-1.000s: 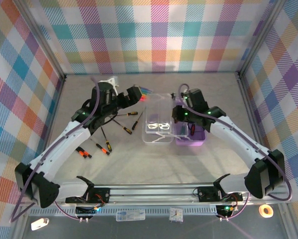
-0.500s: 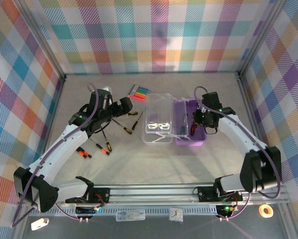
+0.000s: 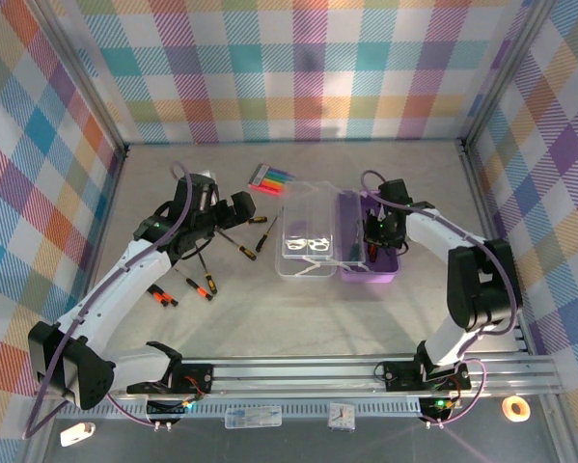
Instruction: Pack the tool kit
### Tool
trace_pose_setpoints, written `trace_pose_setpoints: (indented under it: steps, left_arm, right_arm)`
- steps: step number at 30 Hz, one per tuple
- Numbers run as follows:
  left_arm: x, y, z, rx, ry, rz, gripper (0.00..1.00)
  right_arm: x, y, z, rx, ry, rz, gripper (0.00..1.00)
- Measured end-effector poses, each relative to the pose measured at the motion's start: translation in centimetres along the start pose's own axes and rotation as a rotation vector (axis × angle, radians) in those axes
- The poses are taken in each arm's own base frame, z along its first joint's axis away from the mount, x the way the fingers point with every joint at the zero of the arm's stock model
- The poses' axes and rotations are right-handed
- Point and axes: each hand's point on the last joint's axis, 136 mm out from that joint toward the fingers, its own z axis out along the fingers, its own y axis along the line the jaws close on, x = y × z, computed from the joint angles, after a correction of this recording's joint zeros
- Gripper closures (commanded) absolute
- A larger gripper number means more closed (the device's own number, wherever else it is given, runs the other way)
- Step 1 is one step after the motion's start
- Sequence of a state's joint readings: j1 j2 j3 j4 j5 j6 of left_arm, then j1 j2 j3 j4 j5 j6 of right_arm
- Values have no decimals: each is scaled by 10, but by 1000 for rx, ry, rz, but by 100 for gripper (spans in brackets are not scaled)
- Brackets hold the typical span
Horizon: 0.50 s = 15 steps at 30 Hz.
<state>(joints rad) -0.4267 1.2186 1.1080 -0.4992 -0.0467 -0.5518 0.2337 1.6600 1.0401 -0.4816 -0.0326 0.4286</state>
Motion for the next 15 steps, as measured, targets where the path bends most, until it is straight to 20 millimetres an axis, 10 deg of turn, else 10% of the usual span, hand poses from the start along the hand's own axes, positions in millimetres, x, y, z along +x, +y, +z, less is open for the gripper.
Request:
trace_pose_setpoints:
  steps: [15]
  left_arm:
    - [4, 3, 10, -18, 23, 1, 0]
  right_arm:
    - [2, -1, 15, -12, 27, 18, 75]
